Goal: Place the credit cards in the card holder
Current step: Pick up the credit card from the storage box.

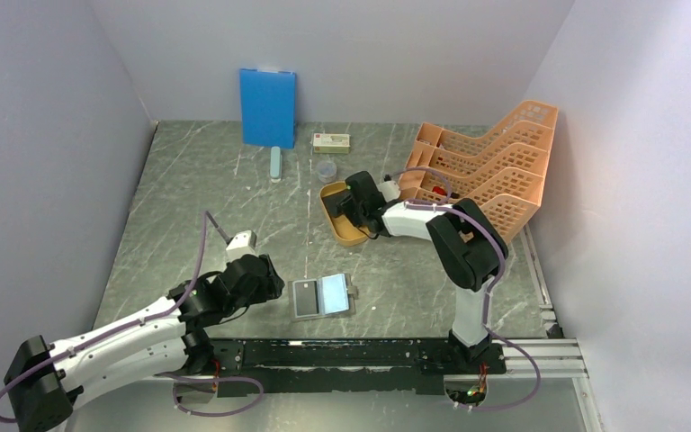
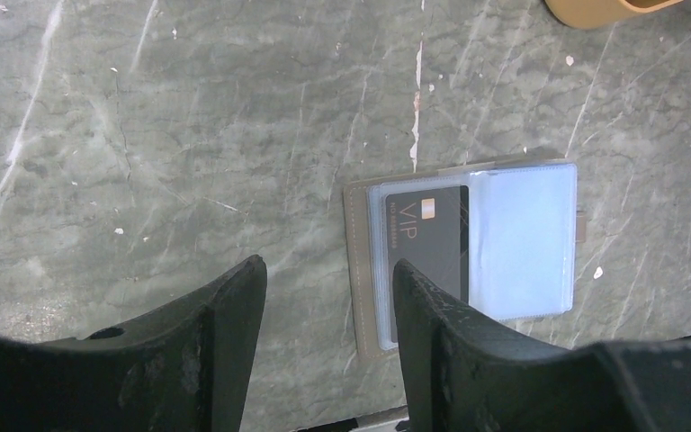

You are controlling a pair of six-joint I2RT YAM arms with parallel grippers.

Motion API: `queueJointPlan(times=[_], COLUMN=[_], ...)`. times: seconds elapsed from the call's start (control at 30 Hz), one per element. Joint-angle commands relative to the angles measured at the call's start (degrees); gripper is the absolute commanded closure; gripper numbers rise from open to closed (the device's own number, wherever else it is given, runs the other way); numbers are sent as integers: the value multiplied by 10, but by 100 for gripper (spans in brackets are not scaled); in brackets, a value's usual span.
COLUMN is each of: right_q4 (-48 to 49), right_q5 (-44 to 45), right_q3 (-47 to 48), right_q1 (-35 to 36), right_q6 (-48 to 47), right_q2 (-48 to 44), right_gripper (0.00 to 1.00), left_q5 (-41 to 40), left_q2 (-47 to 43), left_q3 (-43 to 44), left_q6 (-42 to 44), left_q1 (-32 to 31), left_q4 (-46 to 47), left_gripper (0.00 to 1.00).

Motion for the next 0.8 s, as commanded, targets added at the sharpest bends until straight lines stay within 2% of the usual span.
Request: queueJointPlan(times=[0.0,0.4,0.53,0.6,0.67,0.77], right_q4=[-22,-16,-15,-17,-21,-21], right_q5=[7,1,-5,-6,-7,-10], right_q3=[-22,-32,-25,-20,-14,-10], right_q1=[-4,-3,-4,-3,-3,-3], right_q6=[-6,-12,-20,-22,-26,-28], right_q2=[-13,-29,-32,-32,-31,-31], right_gripper=[63,62,49,47,49,58], left_q5=[5,12,13,14,15,15], left_q2=[5,11,12,11,12,11], left_q3=[-8,-11,-13,-13,-14,-14], left_q6=[-5,-5,-5,-5,-5,-6], left_q1=[1,1,1,1,1,1], left_q4=[13,22,24,24,24,27], left_gripper=[41,42,42,42,42,42])
